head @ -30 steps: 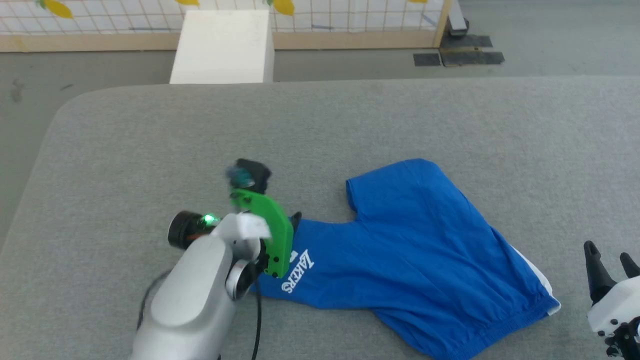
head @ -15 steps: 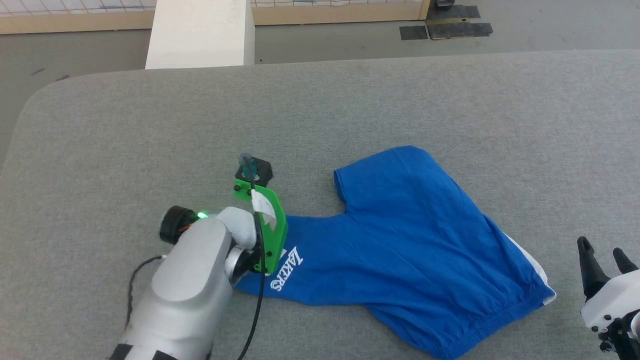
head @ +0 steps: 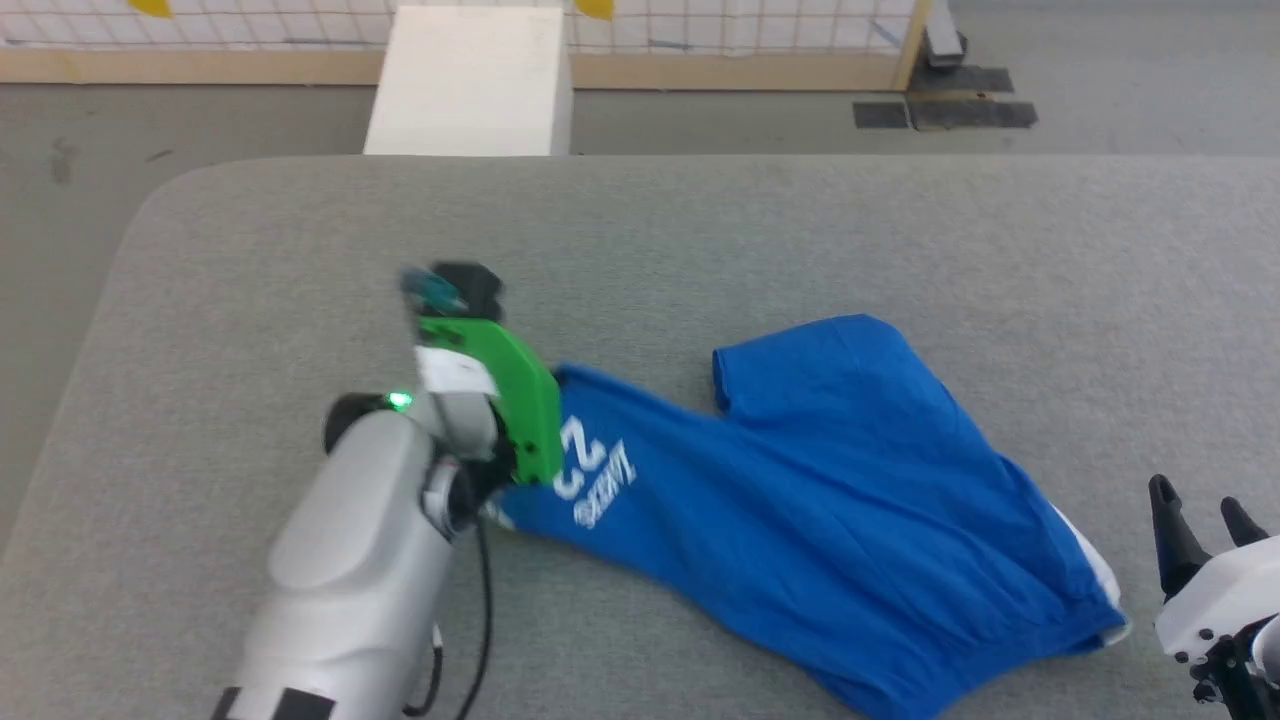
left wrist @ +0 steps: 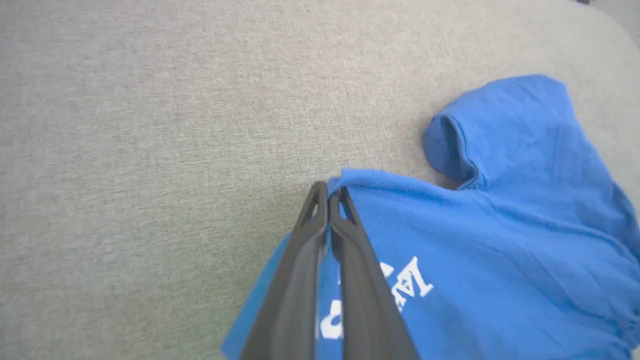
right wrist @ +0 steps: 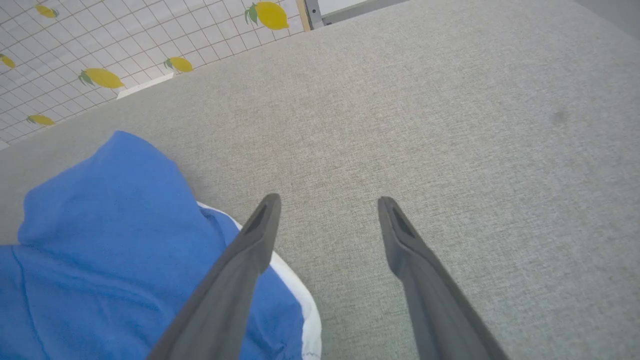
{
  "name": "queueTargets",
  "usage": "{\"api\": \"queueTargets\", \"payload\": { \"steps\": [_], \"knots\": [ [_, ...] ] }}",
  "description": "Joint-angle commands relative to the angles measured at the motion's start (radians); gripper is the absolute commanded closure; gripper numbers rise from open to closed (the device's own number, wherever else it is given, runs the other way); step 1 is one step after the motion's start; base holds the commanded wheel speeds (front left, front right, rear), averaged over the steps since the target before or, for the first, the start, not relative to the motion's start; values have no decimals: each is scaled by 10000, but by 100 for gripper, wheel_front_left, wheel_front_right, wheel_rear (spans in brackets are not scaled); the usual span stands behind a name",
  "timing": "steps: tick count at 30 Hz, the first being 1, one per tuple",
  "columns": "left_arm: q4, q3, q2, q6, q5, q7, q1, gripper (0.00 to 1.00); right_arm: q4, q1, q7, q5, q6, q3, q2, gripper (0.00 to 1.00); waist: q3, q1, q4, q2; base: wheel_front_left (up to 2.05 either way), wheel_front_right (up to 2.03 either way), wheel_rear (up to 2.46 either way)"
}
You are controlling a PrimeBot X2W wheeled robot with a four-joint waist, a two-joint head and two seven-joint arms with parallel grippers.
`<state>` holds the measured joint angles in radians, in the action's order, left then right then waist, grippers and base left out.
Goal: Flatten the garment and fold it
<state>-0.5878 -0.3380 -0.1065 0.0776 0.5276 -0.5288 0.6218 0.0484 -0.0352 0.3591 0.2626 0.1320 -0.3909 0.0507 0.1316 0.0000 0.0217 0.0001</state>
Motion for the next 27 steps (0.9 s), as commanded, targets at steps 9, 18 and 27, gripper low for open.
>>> {"api": "queueTargets", "payload": {
  "steps": [9, 18, 27],
  "knots": [
    [2274, 1578, -1071, -1070, 832, 294, -1801, 100, 269, 80, -109, -54, -13, 140, -5, 0, -687, 0, 1117, -1, 0, 0, 0],
    [4281, 2702, -1434, -2645, 1500, -424, -5512, 100, 388, 52, -111, -89, -13, 443, -5, 0, -787, 0, 1818, -1, 0, 0, 0],
    [5206, 2488, -951, -2509, 2225, -963, -6895, 44, 557, 10, -147, -95, -13, 728, -5, 0, -805, 0, 2053, -1, 0, 0, 0]
  ]
}}
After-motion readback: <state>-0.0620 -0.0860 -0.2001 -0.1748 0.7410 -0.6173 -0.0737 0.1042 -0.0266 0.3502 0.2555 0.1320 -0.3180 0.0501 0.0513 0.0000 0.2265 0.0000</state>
